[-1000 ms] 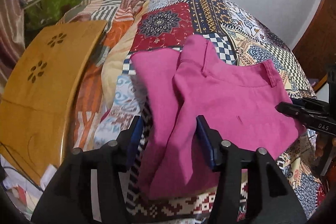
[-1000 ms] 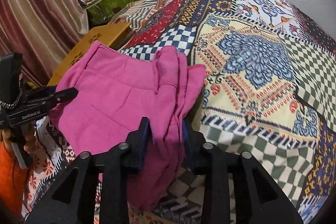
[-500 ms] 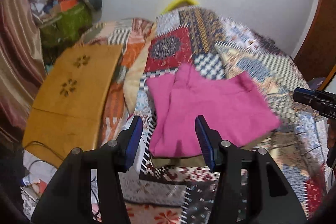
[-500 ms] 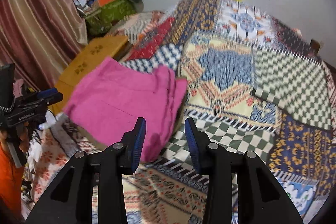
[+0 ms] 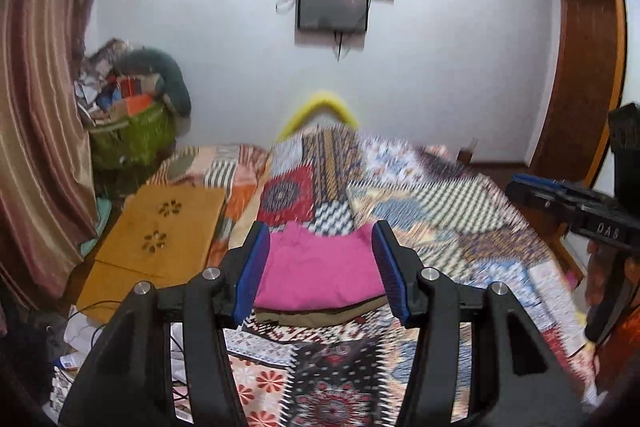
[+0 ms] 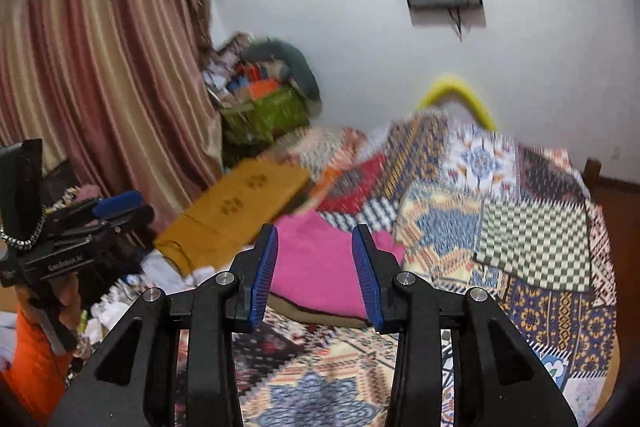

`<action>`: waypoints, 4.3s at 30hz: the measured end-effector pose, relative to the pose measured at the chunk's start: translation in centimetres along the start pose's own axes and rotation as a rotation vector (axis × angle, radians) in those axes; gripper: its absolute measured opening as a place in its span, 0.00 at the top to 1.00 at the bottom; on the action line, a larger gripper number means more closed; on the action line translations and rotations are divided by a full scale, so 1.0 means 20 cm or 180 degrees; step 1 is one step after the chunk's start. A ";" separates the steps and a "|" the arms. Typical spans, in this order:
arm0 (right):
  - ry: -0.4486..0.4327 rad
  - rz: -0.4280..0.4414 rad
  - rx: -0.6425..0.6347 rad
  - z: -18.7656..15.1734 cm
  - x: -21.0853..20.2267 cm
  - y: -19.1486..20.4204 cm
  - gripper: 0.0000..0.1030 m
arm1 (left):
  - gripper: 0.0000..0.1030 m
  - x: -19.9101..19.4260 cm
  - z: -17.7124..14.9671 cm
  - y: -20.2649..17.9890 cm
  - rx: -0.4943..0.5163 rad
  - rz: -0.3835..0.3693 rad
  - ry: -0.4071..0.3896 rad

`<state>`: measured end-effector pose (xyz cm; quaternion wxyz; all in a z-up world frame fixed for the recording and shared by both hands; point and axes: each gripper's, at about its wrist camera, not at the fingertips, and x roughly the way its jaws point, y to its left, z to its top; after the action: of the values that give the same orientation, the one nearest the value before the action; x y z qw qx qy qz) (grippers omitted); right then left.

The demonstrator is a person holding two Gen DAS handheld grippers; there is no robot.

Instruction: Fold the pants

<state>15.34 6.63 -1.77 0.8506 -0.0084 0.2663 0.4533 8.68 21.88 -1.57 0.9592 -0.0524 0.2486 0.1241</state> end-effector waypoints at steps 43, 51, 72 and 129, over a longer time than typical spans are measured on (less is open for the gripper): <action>-0.1292 -0.0384 -0.0395 -0.23 -0.79 0.45 0.00 | 0.04 -0.89 -0.23 -0.38 0.0002 0.0113 -0.1107; -0.1286 -0.0422 -0.0377 -0.24 -0.82 0.44 0.00 | 0.02 -0.89 -0.23 -0.38 0.0017 0.0093 -0.1120; -0.1252 -0.0460 -0.0358 -0.24 -0.83 0.45 0.00 | 0.02 -0.86 -0.25 -0.39 0.0057 0.0068 -0.1095; -0.1195 -0.0490 -0.0279 -0.25 -0.82 0.41 0.00 | 0.01 -0.80 -0.25 -0.43 0.0055 -0.0074 -0.0988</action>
<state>-0.69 -2.41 3.31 0.9163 0.0190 0.0817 0.3917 -5.00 9.39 2.26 0.9879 -0.0272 0.0977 0.1175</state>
